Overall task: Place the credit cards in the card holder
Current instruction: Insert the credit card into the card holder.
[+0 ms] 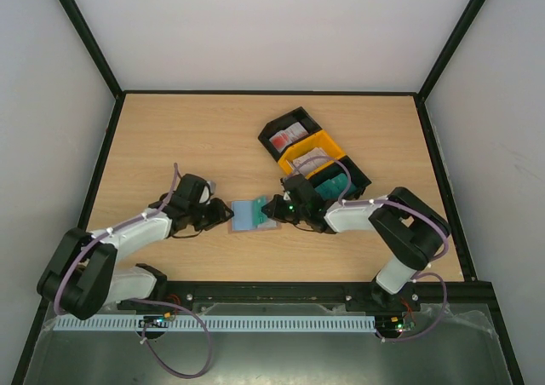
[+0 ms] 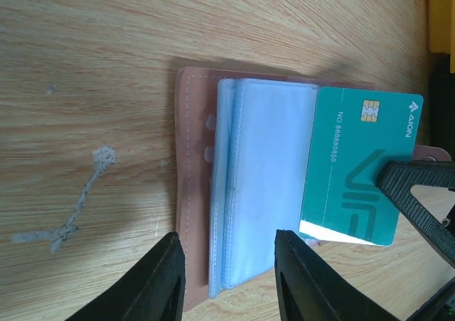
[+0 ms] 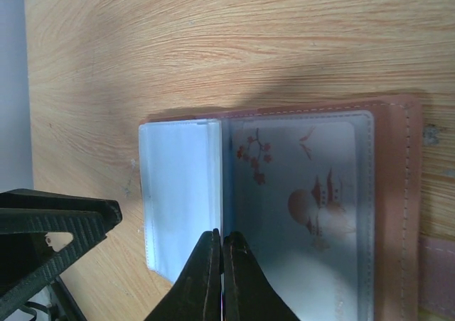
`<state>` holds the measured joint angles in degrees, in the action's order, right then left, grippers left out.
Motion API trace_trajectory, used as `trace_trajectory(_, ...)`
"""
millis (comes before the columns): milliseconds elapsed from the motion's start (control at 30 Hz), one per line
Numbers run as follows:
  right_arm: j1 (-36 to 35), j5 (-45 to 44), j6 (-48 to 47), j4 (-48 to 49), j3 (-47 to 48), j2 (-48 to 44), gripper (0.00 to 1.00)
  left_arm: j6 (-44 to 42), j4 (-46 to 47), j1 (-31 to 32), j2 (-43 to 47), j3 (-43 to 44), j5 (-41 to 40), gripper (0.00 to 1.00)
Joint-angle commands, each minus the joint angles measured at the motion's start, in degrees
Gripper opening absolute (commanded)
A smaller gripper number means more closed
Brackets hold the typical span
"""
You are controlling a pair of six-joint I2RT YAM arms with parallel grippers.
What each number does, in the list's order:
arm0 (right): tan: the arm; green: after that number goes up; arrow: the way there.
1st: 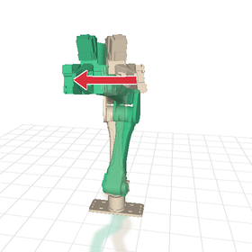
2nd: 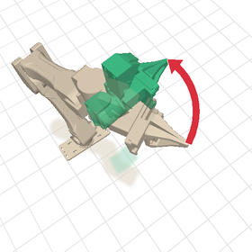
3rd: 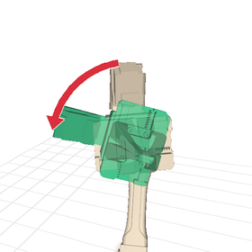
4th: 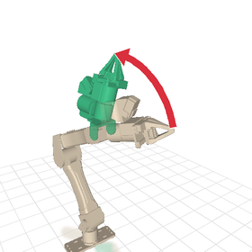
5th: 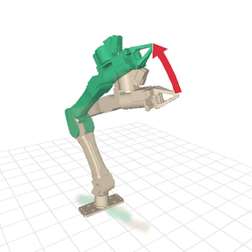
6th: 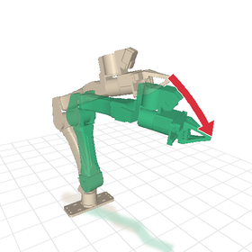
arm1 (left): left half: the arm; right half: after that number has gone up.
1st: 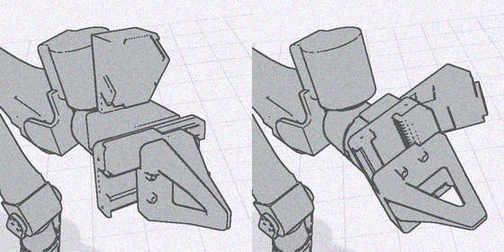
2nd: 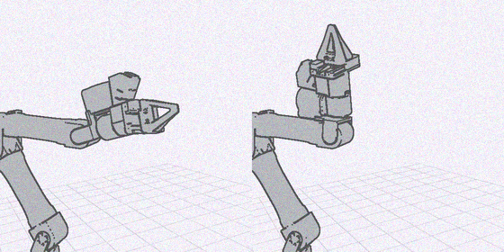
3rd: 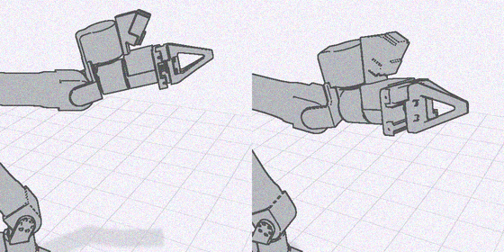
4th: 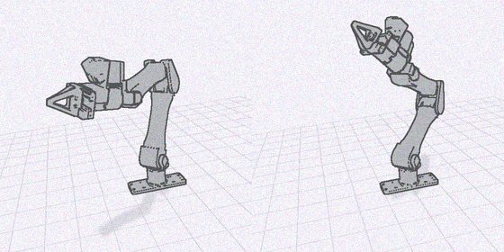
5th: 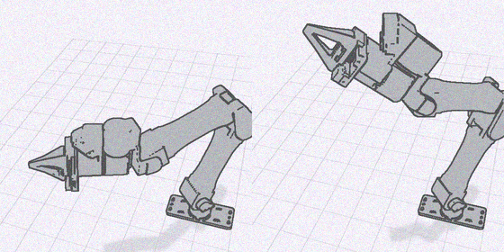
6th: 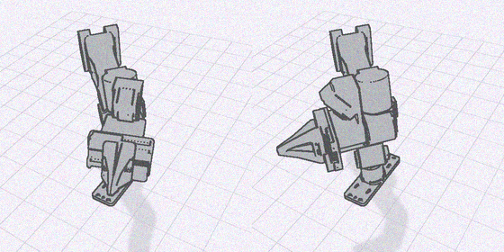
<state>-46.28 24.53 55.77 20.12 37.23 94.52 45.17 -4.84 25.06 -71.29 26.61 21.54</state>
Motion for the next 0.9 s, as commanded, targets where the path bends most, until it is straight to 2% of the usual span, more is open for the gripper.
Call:
trace_trajectory(0,-0.4,0.5,1.5,3.2,-0.2,1.2,0.02,-1.1,1.9,-0.3,-1.9,0.7,2.0,0.35)
trace_trajectory(433,-0.4,1.7,5.3,8.1,-3.3,4.1,0.02,-1.1,2.4,-0.2,-5.2,-0.2,2.0,0.31)
trace_trajectory(667,-0.5,6.7,5.7,12.8,-4.2,6.9,0.02,-0.8,3.1,-0.2,-6.6,-0.6,2.2,0.27)
trace_trajectory(867,-0.5,5.6,7.6,16.6,-4.6,8.5,0.02,-1.0,3.3,-0.2,-7.5,-0.9,2.3,0.25)
